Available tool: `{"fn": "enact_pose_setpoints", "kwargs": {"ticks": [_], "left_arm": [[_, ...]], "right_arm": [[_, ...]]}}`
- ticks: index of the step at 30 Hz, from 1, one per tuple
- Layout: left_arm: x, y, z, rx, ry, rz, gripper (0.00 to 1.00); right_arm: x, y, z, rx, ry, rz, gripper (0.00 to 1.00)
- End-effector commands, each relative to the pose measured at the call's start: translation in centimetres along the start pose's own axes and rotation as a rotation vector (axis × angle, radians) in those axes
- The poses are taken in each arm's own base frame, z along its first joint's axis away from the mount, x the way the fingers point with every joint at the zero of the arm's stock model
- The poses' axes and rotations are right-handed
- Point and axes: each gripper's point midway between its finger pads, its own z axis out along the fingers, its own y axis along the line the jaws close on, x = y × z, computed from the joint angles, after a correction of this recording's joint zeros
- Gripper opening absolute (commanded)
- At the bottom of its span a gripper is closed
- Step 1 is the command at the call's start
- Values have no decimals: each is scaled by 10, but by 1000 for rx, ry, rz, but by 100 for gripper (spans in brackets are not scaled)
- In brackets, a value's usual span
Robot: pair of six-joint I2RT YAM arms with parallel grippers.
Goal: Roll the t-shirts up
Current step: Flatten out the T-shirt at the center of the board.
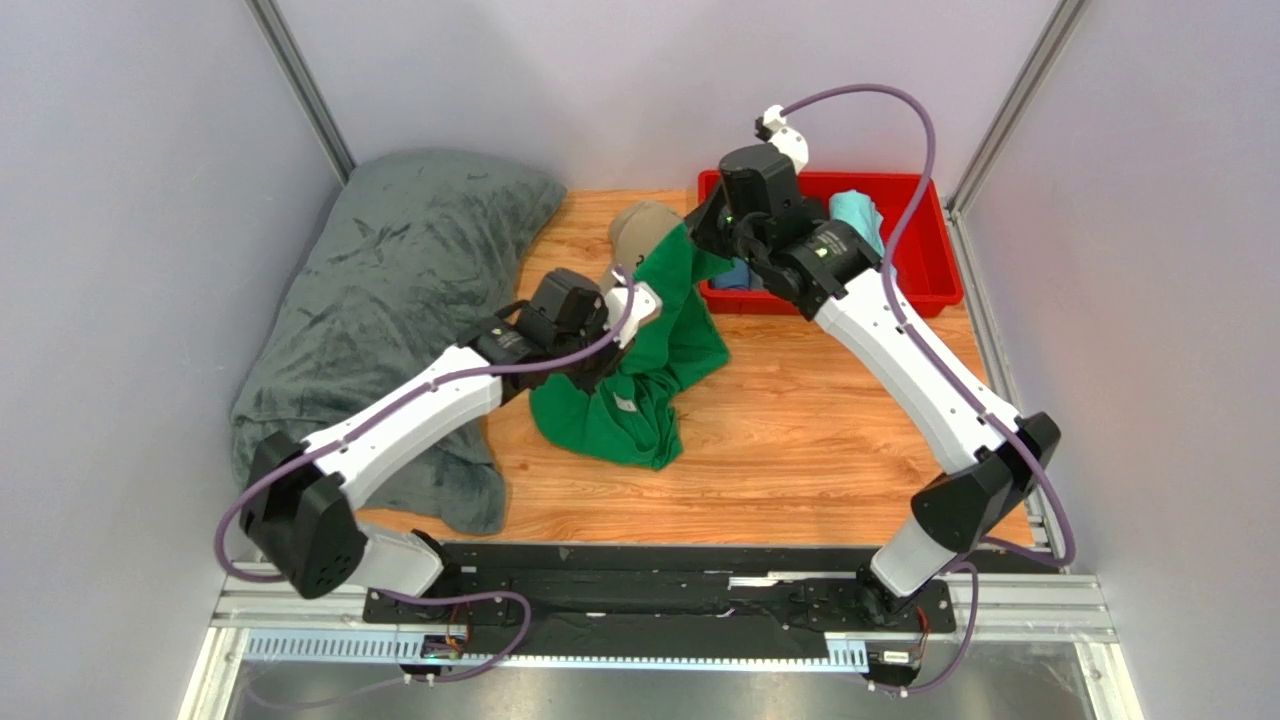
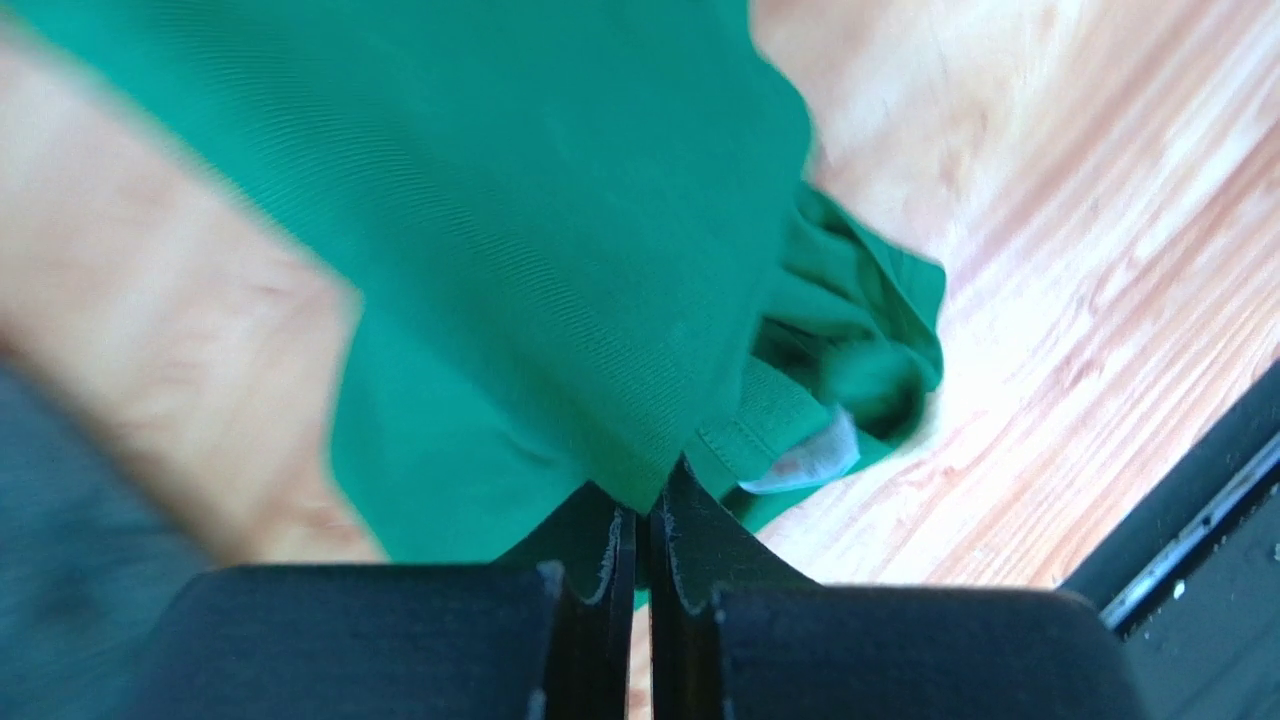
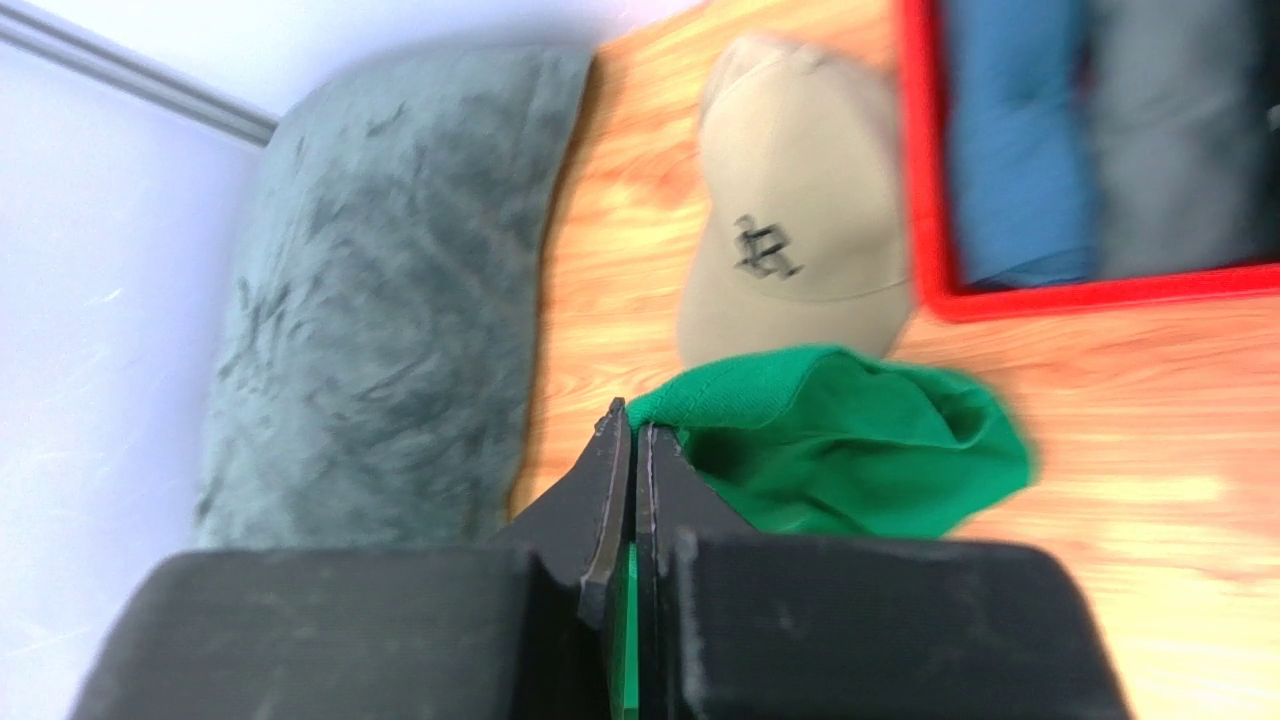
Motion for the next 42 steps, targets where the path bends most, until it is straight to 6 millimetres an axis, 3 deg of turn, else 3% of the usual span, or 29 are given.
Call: {"fn": "enact_pose_setpoints", "kwargs": {"ticks": [1, 3, 4, 6, 7, 8, 10, 11, 15, 19, 21, 24, 25, 27, 28, 29, 30, 31, 33, 34, 35, 36, 37, 38, 39, 40, 41, 42], "left_arm": [[-77, 12, -90, -80, -234, 126, 0], [-102, -5, -121, 7, -305, 171, 0], [-96, -14, -129, 57, -274, 195, 0], [-110, -31, -152, 132, -321, 238, 0], [-110, -43, -157, 162, -318, 284, 0], [-113, -49, -165, 168, -335, 314, 0], [-120, -63, -177, 183, -359, 389, 0], [-128, -80, -186, 224, -389, 435, 0], [-149, -101, -195, 245, -429, 545, 0], [-188, -119, -207, 240, -529, 587, 0], [-209, -118, -224, 222, -594, 557, 0], [-218, -104, -217, 134, -596, 545, 0], [-203, -97, -205, 103, -559, 545, 0], [-196, -76, -193, 35, -564, 526, 0], [-175, -68, -175, 24, -504, 508, 0], [-165, -59, -163, 21, -473, 468, 0], [-151, -32, -156, -22, -437, 406, 0], [-124, -27, -131, 9, -366, 370, 0], [-101, -4, -116, -24, -340, 314, 0], [-64, 15, -92, -42, -257, 267, 0], [-55, 25, -84, -61, -256, 261, 0], [-41, 31, -75, -61, -228, 240, 0], [-12, 43, -61, -61, -171, 192, 0], [-2, 49, -54, -61, -152, 162, 0], [10, 56, -46, -56, -114, 128, 11], [16, 58, -43, -39, -104, 96, 26], [25, 69, -47, -42, -84, 32, 40], [27, 70, -48, -23, -79, 4, 67]], "right_arm": [[-80, 5, -76, -25, -232, -50, 0], [-105, 1, -108, -27, -315, -50, 0], [-115, 0, -121, -27, -349, -42, 0], [-138, -5, -156, -38, -428, -28, 0], [-147, -8, -167, -30, -463, -18, 0], [-160, -10, -192, -51, -509, 4, 0], [-176, -16, -217, -53, -575, 20, 0], [-183, -18, -230, -57, -604, 32, 0], [-213, -35, -290, -70, -752, 80, 0], [-239, -45, -324, -34, -876, 90, 0], [-250, -40, -327, -26, -911, 90, 0], [-261, -29, -320, -8, -935, 54, 0], [-259, -19, -295, 10, -910, 20, 0], [-258, -5, -267, 18, -885, -25, 0], [-252, 10, -232, 17, -845, -69, 0], [-248, 18, -215, 8, -823, -85, 0], [-242, 30, -197, -22, -795, -106, 0], [-228, 42, -153, -13, -741, -143, 0], [-210, 61, -108, -62, -679, -167, 0], [-205, 71, -93, -90, -658, -169, 0], [-178, 74, -40, -72, -583, -207, 0], [-164, 84, -19, -106, -538, -211, 0], [-153, 88, -1, -119, -505, -221, 0], [-129, 90, 39, -111, -443, -252, 0], [-118, 92, 54, -119, -409, -264, 6], [-104, 89, 72, -105, -370, -282, 38], [-99, 89, 73, -104, -342, -296, 53], [-83, 82, 89, -81, -296, -313, 64]]}}
